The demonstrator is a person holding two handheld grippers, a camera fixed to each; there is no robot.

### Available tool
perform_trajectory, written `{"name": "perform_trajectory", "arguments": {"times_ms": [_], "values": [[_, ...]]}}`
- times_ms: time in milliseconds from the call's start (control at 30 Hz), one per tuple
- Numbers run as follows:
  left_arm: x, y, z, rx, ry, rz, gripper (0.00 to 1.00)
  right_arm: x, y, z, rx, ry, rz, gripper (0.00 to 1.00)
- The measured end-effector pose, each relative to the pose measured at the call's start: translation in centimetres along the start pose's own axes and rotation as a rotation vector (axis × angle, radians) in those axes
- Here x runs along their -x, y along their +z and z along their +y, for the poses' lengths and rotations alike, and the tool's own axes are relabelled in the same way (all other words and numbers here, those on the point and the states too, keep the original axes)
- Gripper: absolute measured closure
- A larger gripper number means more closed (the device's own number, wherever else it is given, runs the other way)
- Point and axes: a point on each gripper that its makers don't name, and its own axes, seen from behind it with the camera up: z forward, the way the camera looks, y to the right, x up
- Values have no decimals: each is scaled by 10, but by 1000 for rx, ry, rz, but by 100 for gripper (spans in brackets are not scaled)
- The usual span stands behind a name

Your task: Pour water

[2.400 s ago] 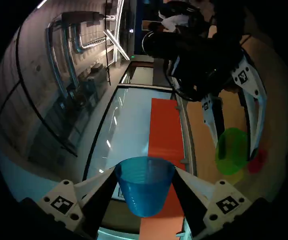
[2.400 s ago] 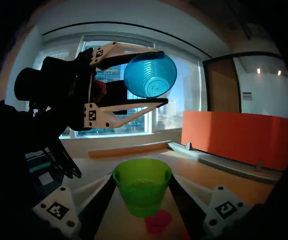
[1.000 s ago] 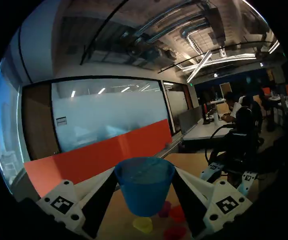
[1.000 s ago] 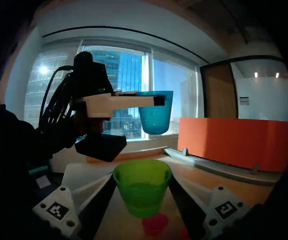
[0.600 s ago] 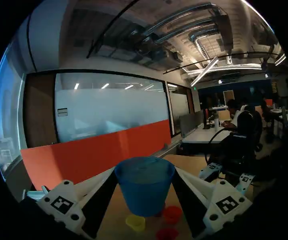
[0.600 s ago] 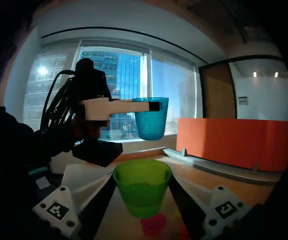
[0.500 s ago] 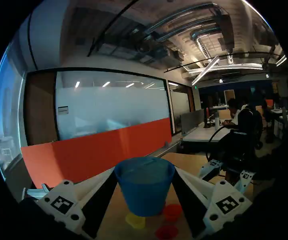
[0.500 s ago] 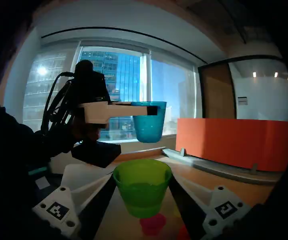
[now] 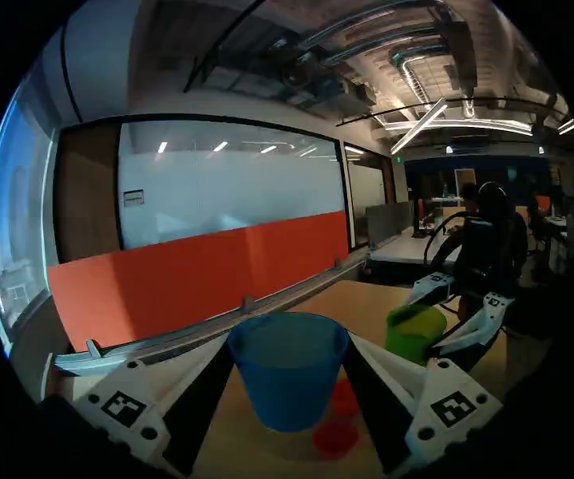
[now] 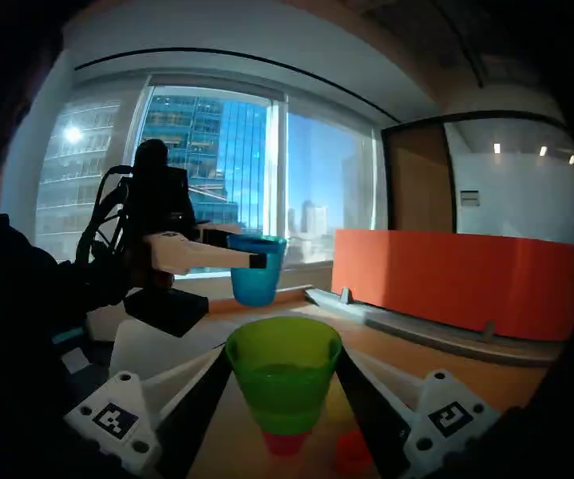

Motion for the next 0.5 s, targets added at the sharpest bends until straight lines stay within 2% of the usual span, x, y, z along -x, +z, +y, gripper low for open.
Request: {"name": "perform_trajectory", "arguments": {"times_ms": [500], "values": [[44,-16,-5,-19,-17,-57,11,11,-39,34,98,6,-28,9]]}}
